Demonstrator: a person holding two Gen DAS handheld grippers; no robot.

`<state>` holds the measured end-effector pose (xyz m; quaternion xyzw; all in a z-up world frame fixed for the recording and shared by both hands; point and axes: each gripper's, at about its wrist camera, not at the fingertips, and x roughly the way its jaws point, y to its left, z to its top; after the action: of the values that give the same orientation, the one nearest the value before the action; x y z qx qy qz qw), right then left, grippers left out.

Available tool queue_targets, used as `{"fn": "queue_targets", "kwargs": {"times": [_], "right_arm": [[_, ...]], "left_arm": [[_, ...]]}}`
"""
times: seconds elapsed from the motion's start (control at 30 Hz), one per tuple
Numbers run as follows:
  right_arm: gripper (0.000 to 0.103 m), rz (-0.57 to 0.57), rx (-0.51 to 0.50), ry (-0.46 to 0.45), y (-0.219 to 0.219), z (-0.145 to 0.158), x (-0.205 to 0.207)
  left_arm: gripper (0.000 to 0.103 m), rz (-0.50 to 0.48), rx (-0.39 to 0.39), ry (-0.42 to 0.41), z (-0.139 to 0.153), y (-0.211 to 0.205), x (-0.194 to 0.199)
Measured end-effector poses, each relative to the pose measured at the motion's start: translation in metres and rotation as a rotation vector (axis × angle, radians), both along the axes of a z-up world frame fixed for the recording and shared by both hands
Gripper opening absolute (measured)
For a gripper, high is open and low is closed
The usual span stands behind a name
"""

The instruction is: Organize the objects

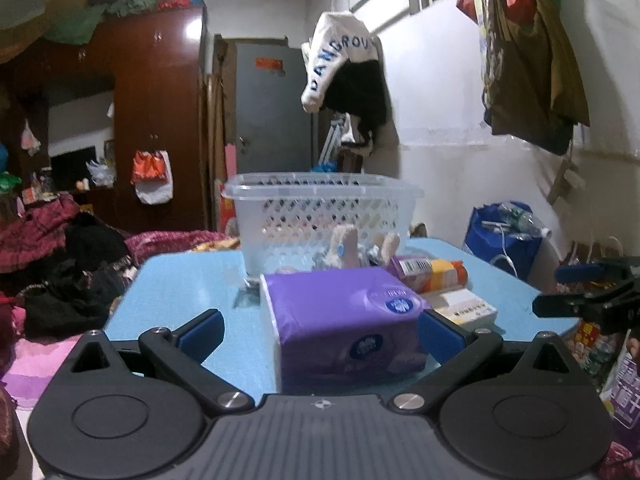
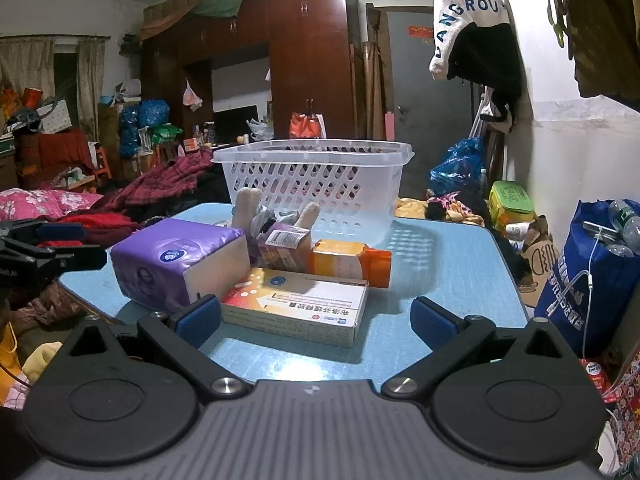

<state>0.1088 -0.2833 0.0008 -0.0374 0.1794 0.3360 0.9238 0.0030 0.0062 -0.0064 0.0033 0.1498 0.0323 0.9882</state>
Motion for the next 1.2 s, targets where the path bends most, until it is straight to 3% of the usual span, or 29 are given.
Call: {"fn": "queue_targets", "kwargs": {"times": [0.1,0.27,0.37,0.5,0.6,0.73,1.1,1.2], "right_arm": [[0.103,0.015,0.035,-0.030,0.000,0.003,-0.001],[0.103,-0.022,0.162,-0.155,0.001,0.008,0.000],[0.103,0.031,0.128,-0.141,0.020,0.004,0.005],[0.103,0.100,0.140,-0.126,0.043,-0.009,0.008],[0.103,0.170,0.164,-0.091,0.054,-0.019,0.012],[0.088,0.236,0.145,-0.071,0.065,-0.030,0.012],[0.076,0.315,0.125,-0.082,0.069,-0.036,0.004],[0.068,0.342,0.115,-0.081,0.070,-0.038,0.004]], "left_arm": [[0.103,0.018,0.024,-0.075,0.004,0.000,-0.005],[0.103,0.059,0.074,-0.204,0.009,0.003,-0.005],[0.103,0.071,0.117,-0.163,0.003,0.009,0.003],[0.103,0.019,0.008,-0.098,-0.009,0.036,0.015],[0.100,-0.026,-0.005,-0.099,-0.019,0.048,0.017],[0.088,-0.101,0.012,-0.103,-0.034,0.053,0.016],[0.074,-0.234,0.062,-0.102,-0.057,0.048,0.022],[0.061,-0.277,0.051,-0.091,-0.060,0.048,0.022]]}}
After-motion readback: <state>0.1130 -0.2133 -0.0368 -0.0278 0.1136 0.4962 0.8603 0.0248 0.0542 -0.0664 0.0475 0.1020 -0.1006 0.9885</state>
